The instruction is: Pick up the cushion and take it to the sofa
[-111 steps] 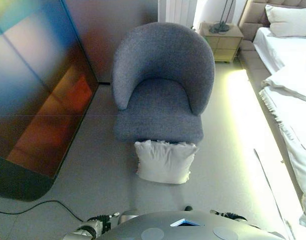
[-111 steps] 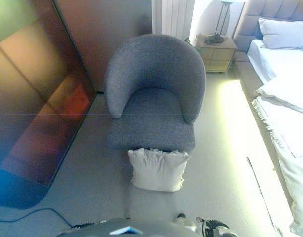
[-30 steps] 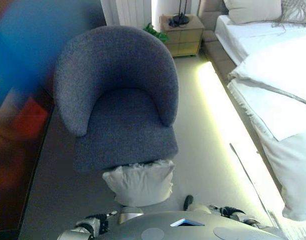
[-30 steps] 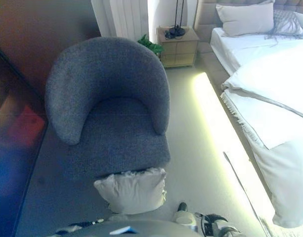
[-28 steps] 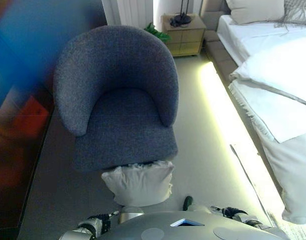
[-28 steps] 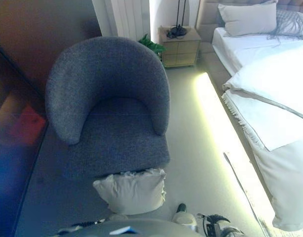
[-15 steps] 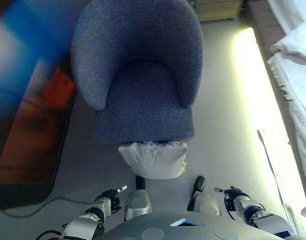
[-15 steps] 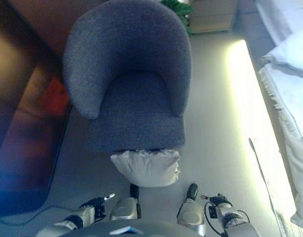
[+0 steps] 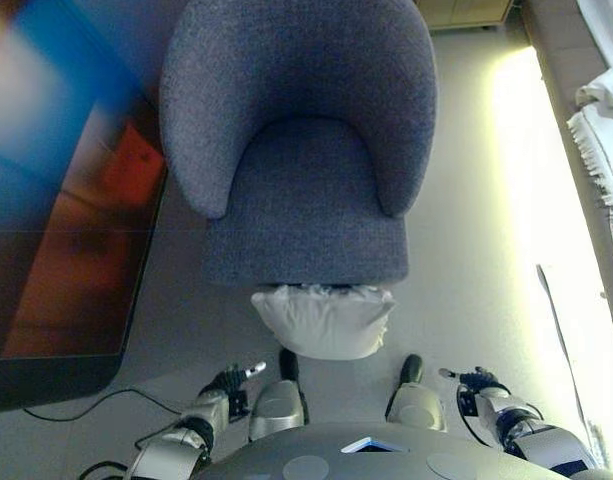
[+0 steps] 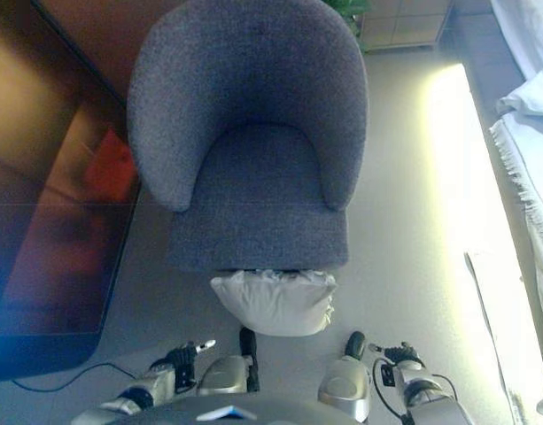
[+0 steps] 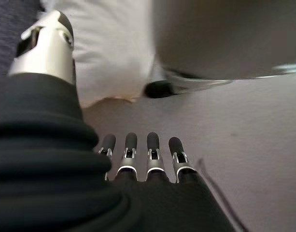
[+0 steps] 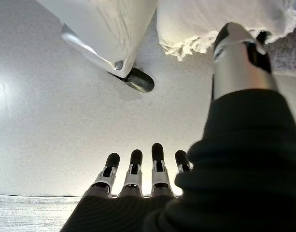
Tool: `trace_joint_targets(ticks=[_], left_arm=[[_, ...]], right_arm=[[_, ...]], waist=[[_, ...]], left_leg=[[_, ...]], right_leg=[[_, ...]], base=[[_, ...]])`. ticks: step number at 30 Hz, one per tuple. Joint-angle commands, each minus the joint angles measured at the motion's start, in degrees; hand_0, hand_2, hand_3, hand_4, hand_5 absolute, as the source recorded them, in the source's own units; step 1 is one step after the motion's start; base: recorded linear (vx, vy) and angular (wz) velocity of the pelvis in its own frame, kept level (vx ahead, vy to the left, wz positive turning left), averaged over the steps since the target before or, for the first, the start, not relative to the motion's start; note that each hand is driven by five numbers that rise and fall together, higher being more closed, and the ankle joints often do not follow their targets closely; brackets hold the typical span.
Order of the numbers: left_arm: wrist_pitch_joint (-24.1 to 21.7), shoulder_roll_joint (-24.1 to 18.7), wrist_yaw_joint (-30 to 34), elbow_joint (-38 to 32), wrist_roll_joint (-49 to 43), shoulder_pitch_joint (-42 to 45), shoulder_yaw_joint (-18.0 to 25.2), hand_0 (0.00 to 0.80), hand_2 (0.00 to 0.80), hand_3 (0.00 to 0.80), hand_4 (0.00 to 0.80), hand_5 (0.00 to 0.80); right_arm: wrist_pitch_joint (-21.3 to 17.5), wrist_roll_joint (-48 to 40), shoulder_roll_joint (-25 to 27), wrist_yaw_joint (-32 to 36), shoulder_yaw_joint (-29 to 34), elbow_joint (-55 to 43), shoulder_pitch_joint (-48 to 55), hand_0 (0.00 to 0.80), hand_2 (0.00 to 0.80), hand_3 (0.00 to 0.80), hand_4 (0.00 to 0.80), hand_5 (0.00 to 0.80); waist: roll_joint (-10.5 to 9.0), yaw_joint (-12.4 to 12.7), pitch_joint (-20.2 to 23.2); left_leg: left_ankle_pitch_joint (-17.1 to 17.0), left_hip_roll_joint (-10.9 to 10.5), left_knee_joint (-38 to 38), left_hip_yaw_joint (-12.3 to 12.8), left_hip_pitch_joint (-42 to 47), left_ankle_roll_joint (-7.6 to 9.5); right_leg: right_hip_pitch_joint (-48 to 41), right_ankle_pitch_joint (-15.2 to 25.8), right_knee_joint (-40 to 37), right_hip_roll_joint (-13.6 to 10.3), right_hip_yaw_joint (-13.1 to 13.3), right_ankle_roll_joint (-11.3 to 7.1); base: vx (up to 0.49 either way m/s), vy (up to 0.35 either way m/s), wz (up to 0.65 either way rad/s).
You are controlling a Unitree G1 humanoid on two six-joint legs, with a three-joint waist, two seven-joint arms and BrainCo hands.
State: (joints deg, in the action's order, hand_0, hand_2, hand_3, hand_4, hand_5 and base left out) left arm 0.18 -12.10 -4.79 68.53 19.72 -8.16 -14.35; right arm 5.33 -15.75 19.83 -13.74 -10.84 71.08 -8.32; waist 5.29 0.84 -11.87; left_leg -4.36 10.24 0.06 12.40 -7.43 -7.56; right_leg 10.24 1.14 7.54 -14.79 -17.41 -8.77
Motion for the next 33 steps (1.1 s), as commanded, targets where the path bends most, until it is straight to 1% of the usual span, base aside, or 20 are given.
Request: trace_joint_targets(ticks=[1,2,3,5,7,8,9,10,11,12,14,16,19,22,27,33], left_arm=[[-3.27,-3.53,-4.10,-0.72,0.38,-5.73,-2.02,0.000,0.000,0.000,0.000,0.000],[-4.83,-3.90,-4.85,-1.49,0.63,-7.20,-2.40,0.000,0.000,0.000,0.000,0.000],[-5.45,-4.34,-6.10,-2.67,0.86,-8.72,-3.05,0.000,0.000,0.000,0.000,0.000],[-6.22,-4.85,-9.77,-4.55,2.85,-12.24,-4.56,0.000,0.000,0.000,0.000,0.000],[-5.99,-5.34,-12.53,-5.39,4.86,-15.48,-5.53,0.000,0.000,0.000,0.000,0.000],[-6.40,-5.42,-12.52,-5.65,7.35,-16.80,-5.77,0.000,0.000,0.000,0.000,0.000],[-7.25,-5.80,-12.55,-5.05,7.15,-17.80,-5.46,0.000,0.000,0.000,0.000,0.000],[-8.29,-5.82,-12.78,-4.80,6.98,-18.46,-5.31,0.000,0.000,0.000,0.000,0.000],[-8.44,-5.80,-13.91,-4.22,8.32,-19.53,-6.40,0.000,0.000,0.000,0.000,0.000],[-9.37,-5.51,-14.60,-3.76,8.18,-20.58,-6.29,0.000,0.000,0.000,0.000,0.000],[-10.32,-5.02,-15.50,-3.42,8.18,-22.57,-6.27,0.000,0.000,0.000,0.000,0.000],[-10.11,-4.60,-17.20,-5.30,8.28,-23.99,-6.37,0.000,0.000,0.000,0.000,0.000],[-9.78,-5.25,-18.22,-7.63,8.18,-26.18,-6.39,0.000,0.000,0.000,0.000,0.000],[-9.95,-6.48,-18.27,-9.61,9.25,-28.42,-6.37,0.000,0.000,0.000,0.000,0.000],[-12.33,-8.12,-18.85,-12.12,10.74,-31.67,-6.73,0.000,0.000,0.000,0.000,0.000],[-15.22,-10.83,-18.58,-14.50,10.27,-35.91,-7.11,0.000,0.000,0.000,0.000,0.000]], right_arm=[[-5.45,-4.58,-2.04,-2.44,-0.38,-0.91,-5.96,0.000,0.000,0.000,0.000,0.000],[-6.59,-5.02,-2.14,-2.82,-0.91,-1.73,-7.44,0.000,0.000,0.000,0.000,0.000],[-7.39,-5.11,-2.21,-3.45,-1.39,-2.56,-8.87,0.000,0.000,0.000,0.000,0.000],[-8.52,-6.00,-2.02,-5.20,-2.69,-4.27,-12.57,0.000,0.000,0.000,0.000,0.000],[-7.94,-5.72,-1.68,-6.61,-3.30,-5.22,-16.27,0.000,0.000,0.000,0.000,0.000],[-7.31,-5.66,-1.28,-7.36,-3.72,-5.82,-18.12,0.000,0.000,0.000,0.000,0.000],[-7.55,-5.47,-0.97,-7.85,-4.11,-5.54,-19.82,0.000,0.000,0.000,0.000,0.000],[-7.81,-5.17,-0.57,-8.50,-4.17,-5.89,-20.86,0.000,0.000,0.000,0.000,0.000],[-8.34,-5.58,-0.17,-9.15,-4.72,-5.99,-22.13,0.000,0.000,0.000,0.000,0.000],[-8.88,-5.55,0.19,-9.47,-4.80,-5.84,-23.33,0.000,0.000,0.000,0.000,0.000],[-9.26,-5.03,0.88,-10.20,-4.71,-6.65,-24.81,0.000,0.000,0.000,0.000,0.000],[-9.98,-4.91,1.71,-11.01,-4.97,-7.31,-26.57,0.000,0.000,0.000,0.000,0.000],[-9.62,-4.07,3.77,-11.68,-5.28,-8.80,-29.27,0.000,0.000,0.000,0.000,0.000],[-9.06,-3.55,5.77,-11.95,-6.01,-10.16,-32.37,0.000,0.000,0.000,0.000,0.000],[-9.73,-2.36,7.67,-12.87,-7.41,-12.24,-36.17,0.000,0.000,0.000,0.000,0.000],[-9.65,-1.19,10.17,-12.60,-9.69,-13.79,-41.60,0.000,0.000,0.000,0.000,0.000]], waist=[[-3.54,0.08,-7.34],[-3.74,0.30,-8.68],[-3.98,0.25,-9.81],[-4.14,0.19,-12.16],[-4.48,-0.06,-14.03],[-4.60,-0.20,-15.10],[-4.91,-0.36,-15.67],[-4.77,-0.33,-16.38],[-4.99,-0.39,-17.20],[-5.16,-0.52,-17.75],[-5.19,-0.55,-17.93],[-5.00,-0.52,-17.93],[-4.63,-0.66,-17.93],[-4.03,-0.81,-17.93],[-3.31,-1.16,-17.93],[-2.42,-1.61,-17.93]], left_leg=[[3.27,6.49,-6.92,-1.63,-3.61,-1.43],[3.65,6.09,-7.86,-2.28,-5.69,-1.25],[3.81,5.93,-8.81,-2.49,-7.70,-1.22],[3.67,5.47,-10.49,-3.52,-12.18,-1.17],[3.90,4.86,-12.67,-4.57,-16.27,-0.97],[4.02,4.62,-13.62,-4.76,-17.98,-0.92],[3.98,4.34,-14.23,-5.02,-19.84,-0.73],[3.81,3.89,-14.61,-5.24,-21.04,-0.67],[4.04,3.61,-15.59,-5.60,-22.58,-0.53],[3.92,3.51,-16.03,-5.80,-23.97,-0.44],[3.72,3.04,-17.03,-6.61,-27.56,-0.38],[3.76,2.75,-18.04,-7.14,-31.07,-0.25],[3.79,2.29,-19.94,-7.70,-36.00,-0.05],[3.66,1.99,-21.39,-7.67,-40.40,0.27],[4.26,1.92,-25.84,-8.75,-48.05,0.71],[5.09,2.71,-30.78,-9.48,-57.40,1.09]], right_leg=[[2.57,2.10,-0.74,-5.36,3.25,-2.57],[4.28,2.62,-0.53,-5.85,3.55,-2.97],[6.06,3.15,-0.34,-6.21,3.81,-3.19],[10.13,2.98,1.42,-5.83,4.32,-2.90],[13.94,3.09,2.87,-5.91,5.39,-2.78],[15.42,3.19,3.28,-6.02,5.72,-2.72],[17.13,3.35,3.48,-6.12,5.93,-2.54],[18.39,3.62,3.82,-6.37,5.96,-2.58],[19.85,3.60,4.48,-6.50,6.27,-2.58],[21.19,3.71,4.84,-6.44,6.60,-2.58],[24.53,4.00,5.55,-6.63,6.80,-2.70],[28.18,4.05,6.58,-6.62,7.06,-2.59],[33.20,4.33,8.20,-6.92,7.47,-2.44],[37.81,4.59,9.74,-7.21,7.76,-2.27],[45.95,4.56,14.17,-7.66,9.81,-1.77],[55.78,3.64,20.10,-7.37,12.74,-0.97]], base=[[-0.144,0.020,-0.03],[-0.156,0.024,-0.03],[-0.159,0.036,0.02],[-0.170,0.048,0.10],[-0.155,0.036,0.19],[-0.145,0.028,0.14],[-0.138,0.034,0.06],[-0.123,0.014,0.05],[-0.108,0.010,0.07],[-0.086,-0.005,0.09],[-0.061,-0.011,0.06],[-0.055,-0.021,0.06],[-0.043,0.003,0.10],[-0.031,0.034,0.11],[-0.012,0.045,0.05],[-0.011,0.038,0.10]])
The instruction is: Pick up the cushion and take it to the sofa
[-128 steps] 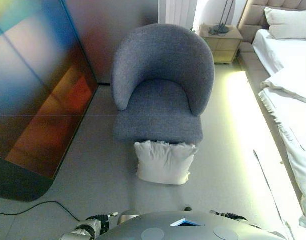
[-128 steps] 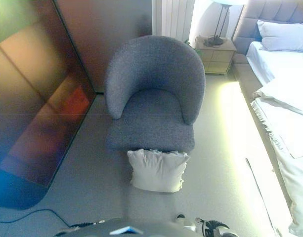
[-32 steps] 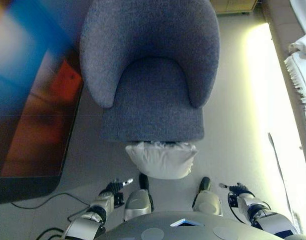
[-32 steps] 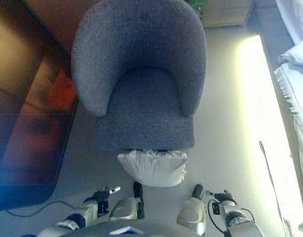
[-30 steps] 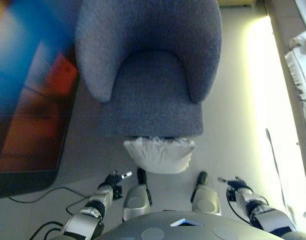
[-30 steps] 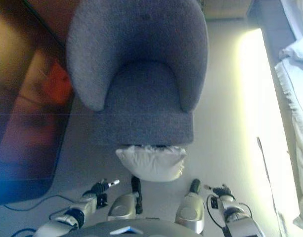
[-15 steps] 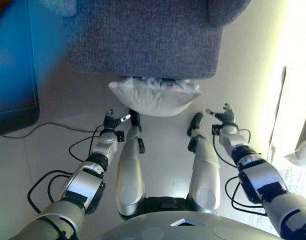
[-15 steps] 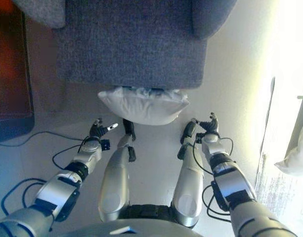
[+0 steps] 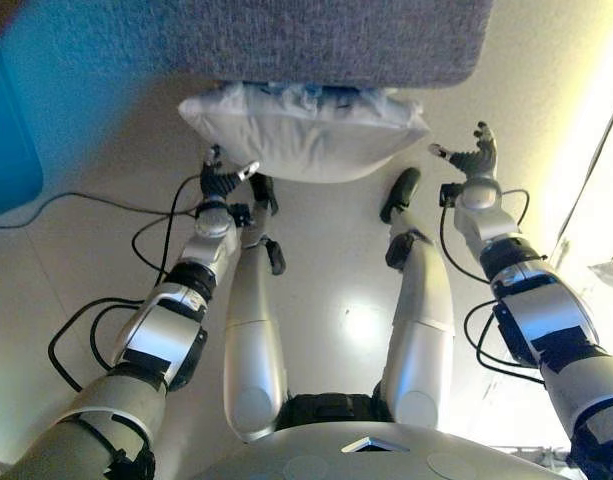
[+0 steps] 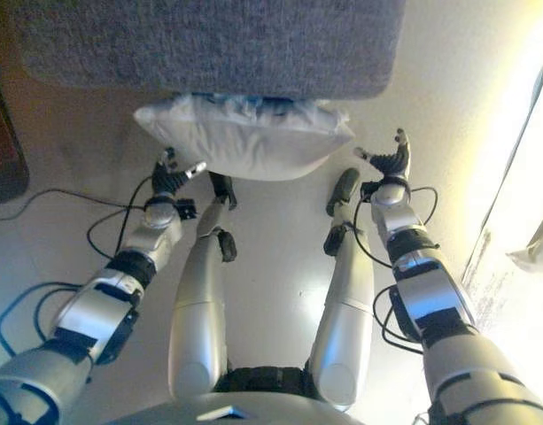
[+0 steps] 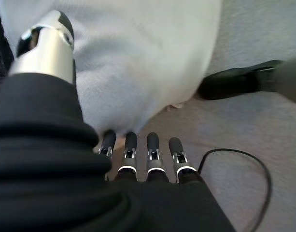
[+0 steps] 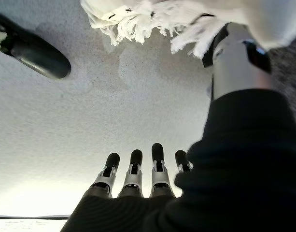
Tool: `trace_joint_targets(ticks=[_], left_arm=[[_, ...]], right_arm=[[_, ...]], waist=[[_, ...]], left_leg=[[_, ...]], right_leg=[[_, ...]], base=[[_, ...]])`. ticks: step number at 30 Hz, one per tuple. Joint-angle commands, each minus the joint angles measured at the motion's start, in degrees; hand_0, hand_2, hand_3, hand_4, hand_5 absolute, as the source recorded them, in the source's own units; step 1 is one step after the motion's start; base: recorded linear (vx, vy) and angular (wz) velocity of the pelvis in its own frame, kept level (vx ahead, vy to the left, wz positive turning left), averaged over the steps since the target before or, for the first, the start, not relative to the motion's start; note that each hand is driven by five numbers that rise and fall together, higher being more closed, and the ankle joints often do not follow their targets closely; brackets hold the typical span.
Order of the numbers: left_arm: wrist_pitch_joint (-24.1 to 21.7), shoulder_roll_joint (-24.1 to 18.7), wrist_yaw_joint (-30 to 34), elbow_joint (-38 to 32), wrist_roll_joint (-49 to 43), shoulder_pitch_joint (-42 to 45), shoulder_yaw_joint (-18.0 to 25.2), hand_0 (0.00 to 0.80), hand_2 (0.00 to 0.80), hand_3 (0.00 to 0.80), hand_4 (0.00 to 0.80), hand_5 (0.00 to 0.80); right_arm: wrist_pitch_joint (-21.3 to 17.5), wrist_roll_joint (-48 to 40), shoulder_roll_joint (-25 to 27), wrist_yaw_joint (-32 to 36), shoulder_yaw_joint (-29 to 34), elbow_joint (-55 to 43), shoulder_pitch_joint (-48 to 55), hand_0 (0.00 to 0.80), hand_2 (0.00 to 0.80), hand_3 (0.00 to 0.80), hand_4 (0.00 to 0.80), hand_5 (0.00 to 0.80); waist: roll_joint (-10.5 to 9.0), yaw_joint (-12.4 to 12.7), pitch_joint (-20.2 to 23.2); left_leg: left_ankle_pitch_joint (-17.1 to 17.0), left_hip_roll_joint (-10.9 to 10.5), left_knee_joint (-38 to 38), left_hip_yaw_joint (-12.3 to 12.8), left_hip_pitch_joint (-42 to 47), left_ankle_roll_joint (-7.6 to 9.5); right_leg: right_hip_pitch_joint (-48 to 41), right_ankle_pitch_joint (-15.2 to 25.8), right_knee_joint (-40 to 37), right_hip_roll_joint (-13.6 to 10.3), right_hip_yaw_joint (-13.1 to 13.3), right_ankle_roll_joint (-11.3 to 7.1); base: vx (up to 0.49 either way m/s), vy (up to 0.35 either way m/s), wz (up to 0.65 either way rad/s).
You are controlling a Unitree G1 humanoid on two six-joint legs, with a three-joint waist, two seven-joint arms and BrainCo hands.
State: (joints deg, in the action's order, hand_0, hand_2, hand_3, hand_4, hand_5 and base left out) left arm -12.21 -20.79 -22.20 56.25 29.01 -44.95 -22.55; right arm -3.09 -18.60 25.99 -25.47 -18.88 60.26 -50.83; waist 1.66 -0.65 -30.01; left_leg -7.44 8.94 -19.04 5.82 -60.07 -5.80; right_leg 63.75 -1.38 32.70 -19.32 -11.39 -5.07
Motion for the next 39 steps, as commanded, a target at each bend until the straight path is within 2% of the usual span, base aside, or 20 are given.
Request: trace_joint_targets(ticks=[1,13,14,15,18,19,20,24,28,29,30,31,32,33,34,35,36,37,38,39], left_arm=[[-3.06,-2.44,-1.39,-2.38,1.04,0.17,0.92,0.000,0.000,0.000,0.000,0.000],[-4.60,-7.48,-3.52,-3.59,3.02,-8.23,-0.14,0.000,0.000,0.000,0.000,0.000],[-42.41,-7.79,2.69,-3.75,-11.57,-8.72,-0.30,0.000,0.000,0.000,0.000,0.000],[-38.58,-8.41,0.46,-7.09,-12.73,-10.26,-2.16,0.000,0.000,0.000,0.000,0.000],[-27.56,-10.57,-0.94,-16.01,-13.53,-16.12,-5.53,0.000,0.000,0.000,0.000,0.000],[11.82,-10.98,-4.48,-17.13,6.76,-17.32,-5.93,0.000,0.000,0.000,0.000,0.000],[8.37,-10.98,0.14,-13.34,7.20,-17.57,-5.95,0.000,0.000,0.000,0.000,0.000],[1.50,-10.94,10.88,-8.03,7.59,-15.53,-6.13,0.000,0.000,0.000,0.000,0.000],[0.76,-10.91,12.51,-12.57,6.78,-11.30,-7.10,0.000,0.000,0.000,0.000,0.000],[1.01,-10.62,13.35,-13.62,6.75,-10.38,-7.36,0.000,0.000,0.000,0.000,0.000],[0.95,-10.33,13.81,-13.79,6.69,-10.02,-7.49,0.000,0.000,0.000,0.000,0.000],[1.40,-10.44,14.06,-14.72,7.01,-9.72,-8.06,0.000,0.000,0.000,0.000,0.000],[2.62,-11.10,15.06,-16.05,7.08,-9.60,-8.05,0.000,0.000,0.000,0.000,0.000],[3.43,-11.75,15.77,-17.13,7.00,-9.37,-8.10,0.000,0.000,0.000,0.000,0.000],[3.80,-12.40,16.40,-18.15,6.99,-8.94,-8.23,0.000,0.000,0.000,0.000,0.000],[4.60,-12.91,17.24,-20.41,6.68,-7.95,-7.46,0.000,0.000,0.000,0.000,0.000],[4.87,-13.21,17.44,-21.80,6.19,-7.32,-7.19,0.000,0.000,0.000,0.000,0.000],[4.61,-14.18,18.46,-22.54,6.59,-7.32,-7.18,0.000,0.000,0.000,0.000,0.000],[4.67,-14.51,19.14,-23.40,6.85,-7.20,-7.03,0.000,0.000,0.000,0.000,0.000],[5.45,-14.30,18.68,-25.07,5.67,-6.84,-6.27,0.000,0.000,0.000,0.000,0.000]], right_arm=[[-0.77,1.96,4.46,-0.85,-2.11,-2.99,-0.29,0.000,0.000,0.000,0.000,0.000],[0.52,3.99,9.34,0.55,-8.68,-2.48,-12.45,0.000,0.000,0.000,0.000,0.000],[0.65,4.22,9.54,2.64,-9.35,-2.57,-13.39,0.000,0.000,0.000,0.000,0.000],[0.41,4.05,9.69,5.02,-10.03,-2.31,-14.40,0.000,0.000,0.000,0.000,0.000],[3.85,3.41,10.72,13.58,-13.73,-7.22,-17.08,0.000,0.000,0.000,0.000,0.000],[5.44,2.39,10.91,16.84,-15.29,-9.93,-17.86,0.000,0.000,0.000,0.000,0.000],[6.32,0.52,10.95,19.16,-17.01,-11.43,-18.54,0.000,0.000,0.000,0.000,0.000],[5.40,-1.90,10.49,30.16,-18.90,-14.14,-18.12,0.000,0.000,0.000,0.000,0.000],[3.93,-3.16,11.56,28.09,-20.07,-21.28,-16.06,0.000,0.000,0.000,0.000,0.000],[15.37,-12.76,10.87,25.43,-18.42,-20.20,-14.78,0.000,0.000,0.000,0.000,0.000],[13.36,-9.18,10.51,25.44,-17.10,-18.28,-13.99,0.000,0.000,0.000,0.000,0.000],[10.99,0.18,12.49,21.48,-16.77,-17.21,-13.66,0.000,0.000,0.000,0.000,0.000],[9.54,-1.01,14.84,22.50,-16.76,-17.50,-13.51,0.000,0.000,0.000,0.000,0.000],[-19.00,9.44,17.26,25.53,-17.40,-21.96,-14.10,0.000,0.000,0.000,0.000,0.000],[12.25,-9.26,19.13,24.03,-17.52,-25.41,-14.30,0.000,0.000,0.000,0.000,0.000],[9.21,-7.66,19.77,25.79,-14.40,-24.24,-11.84,0.000,0.000,0.000,0.000,0.000],[-17.37,1.18,20.57,29.01,-13.88,-24.63,-11.19,0.000,0.000,0.000,0.000,0.000],[-18.50,-2.15,22.04,29.11,-13.82,-29.02,-12.45,0.000,0.000,0.000,0.000,0.000],[12.24,-11.58,22.39,26.72,-13.04,-29.30,-12.48,0.000,0.000,0.000,0.000,0.000],[10.35,-9.86,21.99,27.94,-11.84,-27.25,-11.69,0.248,0.248,0.248,0.248,0.248]], waist=[[1.46,-0.13,0.22],[3.05,0.32,0.22],[3.10,0.41,0.22],[2.91,0.49,0.22],[3.03,0.70,0.22],[3.14,0.79,0.22],[3.15,0.72,0.22],[4.04,0.61,0.22],[3.46,0.82,0.22],[3.41,0.89,0.22],[3.42,0.97,0.22],[3.33,0.96,0.22],[2.90,0.83,0.22],[2.55,0.69,0.22],[2.24,0.53,0.22],[1.79,0.40,0.22],[1.54,0.44,0.22],[1.34,0.27,0.22],[1.25,0.23,0.22],[1.20,0.23,0.22]], left_leg=[[8.39,4.11,-12.60,-2.86,-6.40,-0.66],[11.21,4.63,-22.53,-4.77,-25.29,-0.59],[11.33,4.73,-23.12,-5.04,-26.24,-0.65],[11.37,4.84,-23.25,-5.38,-27.24,-0.75],[11.32,5.06,-23.58,-5.97,-29.36,-1.12],[11.04,4.89,-23.34,-6.16,-29.81,-1.27],[10.44,4.49,-22.63,-6.08,-29.84,-1.33],[10.20,4.60,-21.88,-6.04,-29.88,-1.91],[9.93,5.28,-21.15,-5.89,-29.88,-2.20],[9.78,5.57,-21.09,-5.94,-29.88,-2.32],[9.81,5.75,-21.24,-5.95,-29.88,-2.53],[9.96,5.86,-21.47,-6.21,-29.88,-2.65],[10.00,6.07,-21.65,-6.41,-29.88,-2.60],[10.27,6.23,-22.12,-6.47,-29.88,-2.57],[10.28,6.27,-22.28,-6.53,-29.88,-2.61],[10.31,6.73,-22.50,-6.61,-29.89,-2.97],[10.70,6.94,-22.93,-6.67,-29.89,-2.89],[10.54,6.92,-22.59,-6.61,-29.89,-2.59],[10.88,7.10,-22.89,-6.58,-29.89,-2.79],[10.84,7.35,-22.81,-6.37,-29.88,-3.06]], right_leg=[[3.99,5.90,-3.94,-2.91,7.19,-4.60],[22.91,3.77,7.29,-3.41,11.59,-4.94],[23.79,3.58,7.97,-3.51,11.86,-5.02],[24.40,3.41,8.45,-3.61,11.82,-4.91],[26.15,3.70,8.26,-3.55,12.35,-5.08],[26.17,3.68,7.97,-3.43,12.21,-5.11],[26.18,3.49,7.98,-3.54,12.10,-5.28],[26.20,3.78,6.69,-3.79,11.37,-5.40],[26.20,3.91,6.21,-3.99,11.25,-5.38],[26.20,3.98,6.22,-3.88,11.48,-5.31],[26.20,4.01,6.26,-3.79,11.65,-5.35],[26.20,4.26,6.23,-4.00,11.55,-5.78],[26.20,4.36,6.45,-4.31,11.33,-6.02],[26.20,4.06,7.00,-4.44,11.26,-6.24],[26.20,4.05,7.12,-4.47,11.28,-6.45],[26.20,4.28,7.01,-4.54,11.24,-6.38],[26.20,3.94,7.49,-4.72,11.05,-6.39],[26.20,3.89,7.39,-4.96,10.77,-6.56],[26.20,3.66,7.47,-4.93,10.87,-6.75],[26.20,3.79,7.24,-5.11,10.78,-6.65]], base=[[-0.023,0.059,0.08],[-0.024,0.056,0.02],[-0.023,0.031,0.01],[0.000,0.000,0.00],[0.003,0.021,0.02],[0.012,0.029,0.04],[0.000,0.000,0.00],[0.035,-0.005,0.02],[0.018,-0.015,0.04],[0.000,0.000,0.00],[0.000,0.000,0.00],[0.000,0.000,0.00],[0.040,-0.023,-0.04],[0.039,-0.045,-0.04],[0.032,-0.046,-0.03],[0.025,-0.042,-0.05],[0.015,-0.024,-0.07],[0.013,-0.026,-0.08],[-0.003,-0.014,-0.05],[0.000,0.000,0.00]])
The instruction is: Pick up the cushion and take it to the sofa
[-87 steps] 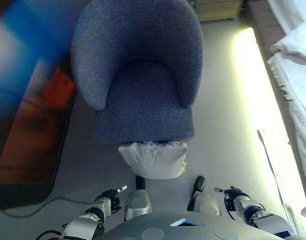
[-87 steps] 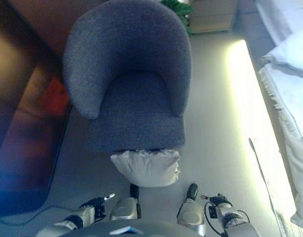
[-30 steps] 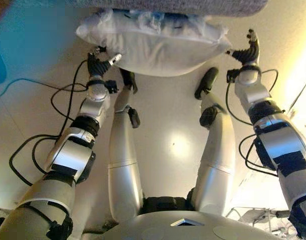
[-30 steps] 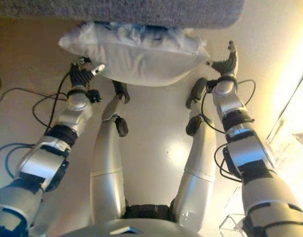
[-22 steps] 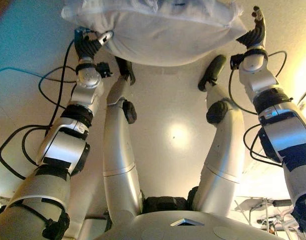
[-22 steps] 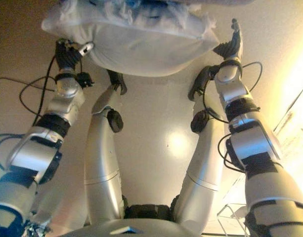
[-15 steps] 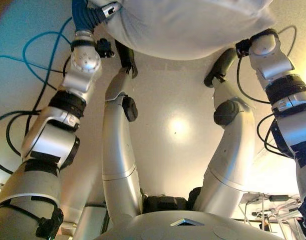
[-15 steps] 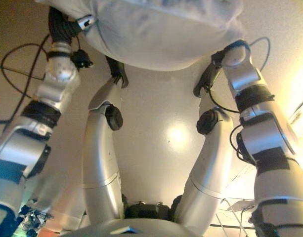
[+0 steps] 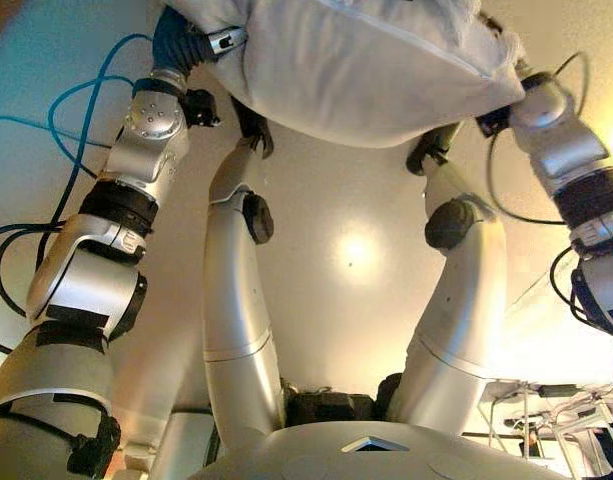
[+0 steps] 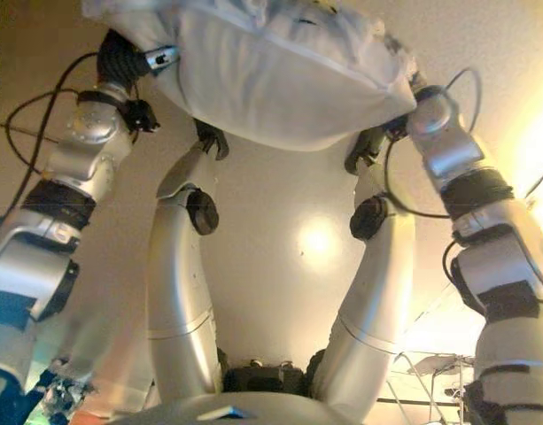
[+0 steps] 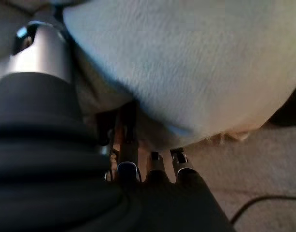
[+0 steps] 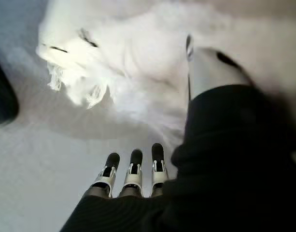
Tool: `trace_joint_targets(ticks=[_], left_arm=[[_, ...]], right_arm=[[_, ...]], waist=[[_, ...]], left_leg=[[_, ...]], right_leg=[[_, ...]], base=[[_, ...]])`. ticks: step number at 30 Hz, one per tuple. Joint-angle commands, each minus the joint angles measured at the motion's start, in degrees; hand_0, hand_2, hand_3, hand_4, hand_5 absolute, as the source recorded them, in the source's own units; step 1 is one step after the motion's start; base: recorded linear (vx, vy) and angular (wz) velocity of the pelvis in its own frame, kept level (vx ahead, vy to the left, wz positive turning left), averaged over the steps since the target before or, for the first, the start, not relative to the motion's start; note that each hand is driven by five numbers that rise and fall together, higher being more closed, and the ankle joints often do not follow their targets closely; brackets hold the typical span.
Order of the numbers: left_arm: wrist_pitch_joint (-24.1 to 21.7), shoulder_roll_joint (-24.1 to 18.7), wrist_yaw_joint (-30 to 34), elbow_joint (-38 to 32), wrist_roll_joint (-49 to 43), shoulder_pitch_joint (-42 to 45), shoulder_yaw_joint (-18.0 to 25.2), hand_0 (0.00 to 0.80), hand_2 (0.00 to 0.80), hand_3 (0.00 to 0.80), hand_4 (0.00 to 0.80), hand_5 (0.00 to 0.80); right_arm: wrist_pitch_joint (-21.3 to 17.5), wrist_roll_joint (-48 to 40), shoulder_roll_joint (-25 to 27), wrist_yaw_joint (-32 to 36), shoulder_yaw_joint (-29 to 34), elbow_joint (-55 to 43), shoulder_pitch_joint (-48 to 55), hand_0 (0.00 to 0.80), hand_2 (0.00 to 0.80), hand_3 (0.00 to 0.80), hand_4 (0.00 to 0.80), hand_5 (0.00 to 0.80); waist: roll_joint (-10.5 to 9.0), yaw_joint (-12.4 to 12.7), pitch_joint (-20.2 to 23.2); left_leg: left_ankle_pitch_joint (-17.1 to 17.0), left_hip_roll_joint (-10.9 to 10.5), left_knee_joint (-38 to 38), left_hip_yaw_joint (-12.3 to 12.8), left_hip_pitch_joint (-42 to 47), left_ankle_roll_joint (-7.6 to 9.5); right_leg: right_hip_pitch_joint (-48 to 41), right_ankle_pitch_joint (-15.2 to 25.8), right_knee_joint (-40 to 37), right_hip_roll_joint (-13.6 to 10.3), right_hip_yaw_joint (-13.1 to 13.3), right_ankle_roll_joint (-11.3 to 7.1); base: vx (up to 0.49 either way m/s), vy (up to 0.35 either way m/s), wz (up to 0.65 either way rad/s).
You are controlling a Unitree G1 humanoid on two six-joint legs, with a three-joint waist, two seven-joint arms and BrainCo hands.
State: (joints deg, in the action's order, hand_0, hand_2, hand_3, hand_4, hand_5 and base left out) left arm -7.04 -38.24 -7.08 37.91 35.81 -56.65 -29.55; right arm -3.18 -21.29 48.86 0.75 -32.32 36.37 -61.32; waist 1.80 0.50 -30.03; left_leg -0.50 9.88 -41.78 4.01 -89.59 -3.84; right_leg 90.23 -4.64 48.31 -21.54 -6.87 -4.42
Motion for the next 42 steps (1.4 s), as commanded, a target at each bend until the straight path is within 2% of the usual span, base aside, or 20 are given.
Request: trace_joint_targets(ticks=[1,2,3,6,10,15,16,20,31,34,42], left_arm=[[0.11,2.98,3.61,-7.45,-2.27,5.37,1.01,0.000,0.000,0.000,0.000,0.000],[-0.11,2.76,4.23,-7.55,-2.06,5.49,0.94,0.000,0.000,0.000,0.000,0.000],[-0.03,2.60,4.64,-7.55,-1.91,5.50,0.98,0.000,0.000,0.000,0.000,0.000],[0.38,1.80,7.40,-7.11,-1.56,5.96,1.69,0.000,0.000,0.000,0.000,0.000],[0.50,2.58,8.55,-6.10,-1.35,5.84,1.36,0.000,0.000,0.000,0.000,0.000],[-0.47,4.86,10.46,-2.18,-1.32,3.76,1.02,0.000,0.000,0.000,0.000,0.000],[-0.74,5.72,10.68,-1.18,-1.22,3.25,0.95,0.000,0.000,0.000,0.000,0.000],[-1.50,8.61,11.05,1.48,-1.21,2.69,1.08,0.000,0.000,0.000,0.000,0.000],[-2.46,16.60,10.76,5.60,-1.02,4.00,-0.55,0.000,0.000,0.000,0.000,0.000],[-1.81,18.43,10.59,6.53,-0.61,4.76,-1.00,0.000,0.000,0.000,0.000,0.000],[-1.61,22.70,11.81,8.71,1.13,7.94,-0.42,0.000,0.000,0.000,0.000,0.000]], right_arm=[[16.86,-4.67,-0.71,-2.98,1.63,-1.87,-0.90,0.772,0.772,0.772,0.772,0.772],[13.80,-3.12,-0.36,-2.38,1.50,-0.78,-0.76,0.800,0.800,0.800,0.800,0.800],[13.05,-2.93,-0.23,-1.58,1.47,-0.14,-0.74,0.800,0.800,0.800,0.800,0.800],[14.36,-2.45,-0.54,-1.88,0.88,-0.63,-0.86,0.800,0.800,0.800,0.800,0.800],[16.25,-1.76,-3.85,-6.74,-0.66,0.13,-1.84,0.800,0.800,0.800,0.800,0.800],[15.65,0.67,-8.34,-10.04,-1.70,5.51,-4.18,0.800,0.800,0.800,0.800,0.800],[14.53,1.08,-9.72,-10.48,-1.66,7.78,-4.68,0.800,0.800,0.800,0.800,0.800],[13.50,2.47,-13.05,-12.30,-1.59,12.29,-5.55,0.800,0.800,0.800,0.800,0.800],[10.58,3.72,-21.00,-16.95,-0.01,22.41,-3.32,0.800,0.800,0.800,0.800,0.800],[11.05,3.98,-22.62,-18.46,0.90,23.43,-1.83,0.800,0.800,0.800,0.800,0.800],[9.13,3.73,-26.08,-20.68,4.35,26.61,3.89,0.800,0.800,0.800,0.800,0.800]], waist=[[1.12,-0.83,0.24],[1.13,-0.75,0.24],[1.09,-0.70,0.24],[1.27,-0.62,0.24],[1.81,-0.19,0.24],[2.23,0.27,0.24],[2.22,0.38,0.24],[1.46,0.45,0.24],[0.86,0.91,0.24],[0.55,0.89,0.24],[-0.33,1.26,0.24]], left_leg=[[4.01,6.53,-0.19,-4.44,-0.36,-5.15],[4.13,6.67,-0.34,-4.44,-0.36,-5.24],[4.19,6.79,-0.45,-4.44,-0.36,-5.22],[4.09,7.22,-1.17,-4.50,-0.36,-5.16],[3.52,7.46,-1.07,-4.62,-0.36,-5.79],[2.97,7.52,-1.11,-4.74,-0.35,-6.34],[2.76,7.44,-1.39,-4.70,-0.33,-6.40],[2.12,7.00,-0.40,-3.52,2.76,-6.55],[-0.58,5.76,8.46,-1.50,21.09,-6.63],[-1.07,5.26,10.98,-1.52,26.45,-6.56],[-1.43,3.92,17.41,-0.65,41.07,-5.60]], right_leg=[[-0.27,7.00,-8.27,-2.99,6.25,-7.28],[-0.27,7.02,-8.27,-3.01,6.26,-7.41],[-0.27,7.01,-8.13,-3.10,6.17,-7.49],[-0.27,6.80,-6.87,-3.52,6.10,-7.38],[-0.27,7.08,-6.64,-3.59,6.06,-7.57],[-0.28,7.81,-6.85,-3.97,5.59,-7.99],[-0.28,8.09,-6.80,-4.02,5.54,-8.11],[-2.01,8.87,-7.20,-3.92,5.53,-8.38],[-20.86,10.88,-17.05,-2.86,1.64,-8.50],[-26.58,11.27,-20.09,-2.17,0.88,-8.54],[-41.72,11.74,-27.70,-2.34,-2.33,-9.13]], base=[[0.000,0.000,0.00],[0.000,0.000,0.00],[0.000,0.000,0.00],[0.015,0.024,-0.07],[-0.003,0.006,-0.08],[-0.017,-0.009,0.00],[-0.047,-0.025,0.00],[-0.024,-0.038,0.01],[0.024,-0.022,-0.03],[0.049,-0.031,-0.08],[0.053,-0.037,-0.02]])
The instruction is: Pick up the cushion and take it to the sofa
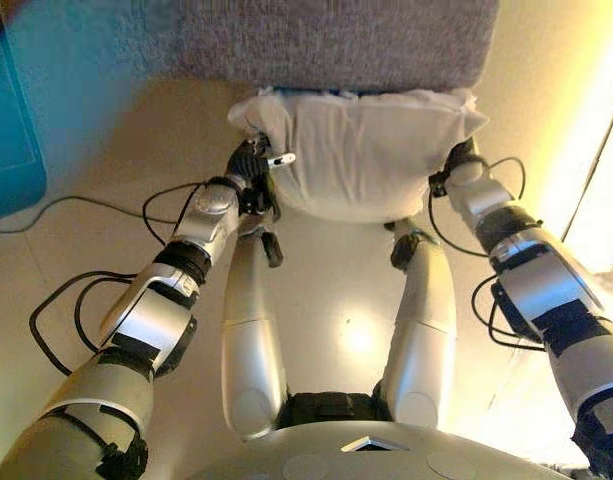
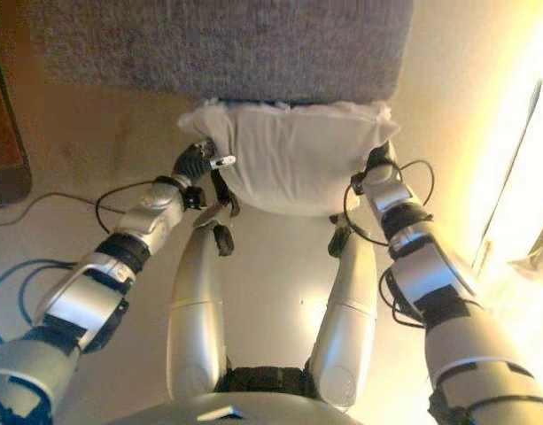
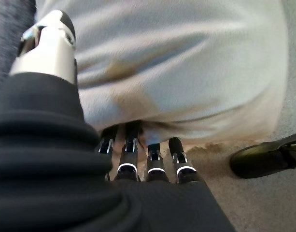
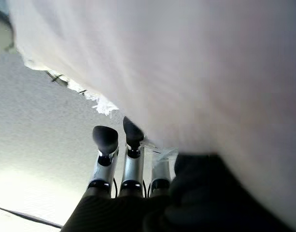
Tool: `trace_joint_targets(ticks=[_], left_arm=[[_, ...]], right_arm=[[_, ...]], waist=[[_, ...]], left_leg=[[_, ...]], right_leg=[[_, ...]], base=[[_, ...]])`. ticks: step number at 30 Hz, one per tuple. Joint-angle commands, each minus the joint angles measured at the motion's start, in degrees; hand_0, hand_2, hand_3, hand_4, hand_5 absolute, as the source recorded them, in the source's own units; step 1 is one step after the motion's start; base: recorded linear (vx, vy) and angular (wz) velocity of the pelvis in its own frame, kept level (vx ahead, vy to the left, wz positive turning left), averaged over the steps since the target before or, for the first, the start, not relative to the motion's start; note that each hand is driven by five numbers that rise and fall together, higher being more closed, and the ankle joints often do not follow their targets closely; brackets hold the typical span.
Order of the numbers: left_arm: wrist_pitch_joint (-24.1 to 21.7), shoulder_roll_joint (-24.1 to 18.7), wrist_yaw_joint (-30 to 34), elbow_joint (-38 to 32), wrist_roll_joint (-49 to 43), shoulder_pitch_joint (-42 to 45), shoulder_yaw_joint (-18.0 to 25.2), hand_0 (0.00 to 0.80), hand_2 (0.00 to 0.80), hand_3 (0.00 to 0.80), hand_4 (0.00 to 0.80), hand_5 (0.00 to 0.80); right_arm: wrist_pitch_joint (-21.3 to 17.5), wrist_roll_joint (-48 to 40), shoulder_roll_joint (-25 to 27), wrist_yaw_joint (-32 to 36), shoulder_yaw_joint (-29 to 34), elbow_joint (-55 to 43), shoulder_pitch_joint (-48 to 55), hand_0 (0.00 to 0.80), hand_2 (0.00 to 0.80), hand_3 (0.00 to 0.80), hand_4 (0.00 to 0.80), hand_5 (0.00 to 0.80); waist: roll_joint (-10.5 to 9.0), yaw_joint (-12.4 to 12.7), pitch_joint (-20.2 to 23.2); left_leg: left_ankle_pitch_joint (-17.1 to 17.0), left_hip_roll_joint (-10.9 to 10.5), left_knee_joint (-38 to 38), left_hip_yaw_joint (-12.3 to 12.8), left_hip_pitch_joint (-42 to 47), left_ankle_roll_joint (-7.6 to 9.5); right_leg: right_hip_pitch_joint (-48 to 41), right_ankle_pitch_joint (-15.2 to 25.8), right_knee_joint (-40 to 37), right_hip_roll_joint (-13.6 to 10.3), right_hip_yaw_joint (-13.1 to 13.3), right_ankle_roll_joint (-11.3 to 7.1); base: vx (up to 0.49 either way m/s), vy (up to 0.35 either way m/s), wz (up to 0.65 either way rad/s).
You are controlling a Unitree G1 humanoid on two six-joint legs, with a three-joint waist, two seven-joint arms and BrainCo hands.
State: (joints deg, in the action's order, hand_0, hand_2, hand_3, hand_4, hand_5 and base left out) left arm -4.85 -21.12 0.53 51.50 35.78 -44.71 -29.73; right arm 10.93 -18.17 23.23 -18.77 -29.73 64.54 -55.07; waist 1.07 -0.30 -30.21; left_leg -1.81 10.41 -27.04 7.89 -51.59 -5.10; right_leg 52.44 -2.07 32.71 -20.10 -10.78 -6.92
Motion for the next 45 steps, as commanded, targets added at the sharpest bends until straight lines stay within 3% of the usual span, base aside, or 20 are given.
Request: trace_joint_targets(ticks=[1,10,17,25,26,27,28,31,32,33,34,35,36,42,45], left_arm=[[-3.94,5.68,4.21,-4.86,1.23,-3.87,-0.25,0.000,0.000,0.000,0.000,0.000],[-3.24,8.65,5.17,-3.86,3.99,1.07,0.71,0.000,0.000,0.000,0.000,0.000],[-3.79,10.52,5.03,-3.96,5.38,7.68,1.49,0.000,0.000,0.000,0.000,0.000],[-5.67,10.44,5.21,-8.80,5.56,17.73,1.93,0.000,0.000,0.000,0.000,0.000],[-13.76,4.99,-14.14,-11.55,-23.99,17.38,-3.58,0.000,0.000,0.000,0.000,0.000],[-10.29,3.71,-13.67,-13.28,-24.10,20.01,-2.47,0.000,0.000,0.000,0.000,0.000],[-12.52,2.37,-10.80,-14.02,-24.36,22.68,-0.75,0.000,0.000,0.000,0.000,0.000],[-16.54,-1.36,-5.40,-19.56,-22.85,32.10,2.89,0.000,0.000,0.000,0.000,0.000],[-12.70,-1.31,14.17,-22.57,7.68,34.45,3.96,0.000,0.000,0.000,0.000,0.000],[-13.48,3.06,15.23,-22.74,1.95,37.48,7.35,0.000,0.000,0.000,0.000,0.000],[-6.31,5.64,20.18,-22.12,9.54,40.24,8.37,0.000,0.000,0.000,0.000,0.000],[-16.02,5.78,17.82,-22.18,2.57,43.58,7.65,0.000,0.000,0.000,0.000,0.000],[-16.79,4.19,17.58,-24.29,4.44,44.77,7.14,0.000,0.000,0.000,0.000,0.000],[-14.80,0.37,20.54,-35.12,9.69,47.45,13.22,0.000,0.000,0.000,0.000,0.000],[-14.42,0.16,21.40,-38.18,10.93,48.00,14.20,0.000,0.000,0.000,0.000,0.000]], right_arm=[[-4.97,0.56,-0.51,-1.21,1.84,-1.53,-2.15,0.800,0.800,0.800,0.800,0.800],[-5.84,-0.23,-2.61,-3.98,4.59,-0.60,4.32,0.800,0.800,0.800,0.800,0.800],[-7.03,-0.98,-4.17,-5.44,6.28,-0.47,11.62,0.800,0.800,0.800,0.800,0.800],[-14.90,1.73,-6.20,-3.82,7.21,-4.29,25.13,0.800,0.800,0.800,0.800,0.800],[-18.83,0.75,-6.35,-3.52,6.29,-4.79,28.08,0.800,0.800,0.800,0.800,0.800],[-19.47,1.43,-6.27,-3.99,5.78,-7.49,30.41,0.800,0.800,0.800,0.800,0.800],[-18.16,2.30,-5.90,-4.63,5.48,-11.23,32.65,0.800,0.800,0.800,0.800,0.800],[-19.03,5.52,-3.79,-4.52,6.25,-21.94,41.01,0.800,0.800,0.800,0.800,0.800],[-19.06,6.79,-3.61,-4.77,6.29,-25.69,43.24,0.800,0.800,0.800,0.800,0.800],[-18.93,7.57,-3.79,-5.14,6.26,-27.71,44.52,0.800,0.800,0.800,0.800,0.800],[-19.75,8.85,-4.14,-5.08,6.43,-29.19,45.91,0.800,0.800,0.800,0.800,0.800],[-21.55,11.69,-4.75,-4.55,6.98,-30.33,47.93,0.800,0.800,0.800,0.800,0.800],[-22.35,12.27,-4.21,-4.14,6.67,-31.94,48.92,0.800,0.800,0.800,0.800,0.800],[-23.55,16.27,-0.09,-1.11,8.21,-43.04,52.62,0.800,0.800,0.800,0.800,0.800],[-23.54,17.43,0.52,-0.70,8.22,-45.81,52.74,0.800,0.800,0.800,0.800,0.800]], waist=[[0.39,2.08,0.41],[-0.25,2.64,0.64],[-0.66,2.92,5.69],[-0.75,3.43,12.86],[-1.07,4.15,14.15],[-0.96,4.41,15.11],[-0.72,4.55,16.06],[-0.15,4.54,18.64],[0.00,4.45,18.92],[-0.21,4.41,19.59],[-0.41,4.35,20.24],[-0.66,4.19,21.25],[-0.69,4.03,21.86],[-0.56,3.45,24.11],[-0.70,3.49,24.78]], left_leg=[[-0.12,3.37,2.87,-4.52,3.47,-4.33],[0.49,2.72,7.73,-2.72,18.20,-3.20],[0.81,2.18,11.79,-0.91,26.87,-2.46],[0.67,2.52,17.59,0.55,40.57,-2.28],[0.89,2.70,18.83,0.79,42.42,-2.49],[1.16,2.68,19.94,0.66,43.96,-2.43],[1.09,2.57,20.94,0.64,45.61,-2.47],[1.13,2.54,22.84,1.32,50.09,-2.48],[1.21,2.53,23.23,1.56,51.86,-2.56],[0.98,2.46,23.79,1.83,52.36,-2.48],[0.88,2.56,24.46,2.22,53.34,-2.37],[0.74,2.82,25.72,2.74,55.03,-2.43],[0.62,2.99,26.88,3.17,56.23,-2.57],[0.10,3.34,30.21,4.30,59.96,-2.97],[-0.05,3.51,31.09,4.64,60.92,-3.09]], right_leg=[[-4.35,9.18,-12.29,-3.82,1.51,-6.65],[-19.17,9.21,-17.56,-4.35,-1.52,-7.14],[-28.01,8.90,-20.84,-3.60,-3.57,-6.81],[-42.62,8.44,-25.20,-2.41,-6.83,-5.85],[-44.55,7.98,-25.91,-2.04,-7.58,-5.73],[-45.92,7.68,-26.50,-1.85,-7.96,-5.69],[-47.69,7.57,-27.29,-1.62,-8.40,-5.67],[-52.04,7.39,-28.97,-1.31,-9.81,-5.60],[-53.68,7.31,-29.23,-1.23,-10.10,-5.56],[-54.25,7.61,-29.90,-1.21,-10.33,-5.52],[-55.12,7.70,-30.49,-0.97,-10.61,-5.53],[-56.49,7.69,-31.39,-0.54,-10.88,-5.65],[-57.38,7.58,-32.09,-0.21,-11.05,-5.66],[-60.54,7.66,-34.78,0.47,-11.76,-5.42],[-61.47,7.70,-35.74,0.78,-12.06,-5.33]], base=[[0.066,-0.034,0.02],[0.054,-0.018,-0.04],[0.105,-0.008,-0.02],[0.198,-0.030,0.01],[0.216,-0.058,0.02],[0.205,-0.038,0.02],[0.202,0.018,-0.03],[0.205,0.053,0.05],[0.091,0.018,0.10],[0.096,-0.006,0.08],[0.103,-0.035,0.06],[0.101,-0.029,0.07],[0.087,-0.011,0.03],[0.009,0.010,-0.04],[-0.023,0.009,-0.02]])
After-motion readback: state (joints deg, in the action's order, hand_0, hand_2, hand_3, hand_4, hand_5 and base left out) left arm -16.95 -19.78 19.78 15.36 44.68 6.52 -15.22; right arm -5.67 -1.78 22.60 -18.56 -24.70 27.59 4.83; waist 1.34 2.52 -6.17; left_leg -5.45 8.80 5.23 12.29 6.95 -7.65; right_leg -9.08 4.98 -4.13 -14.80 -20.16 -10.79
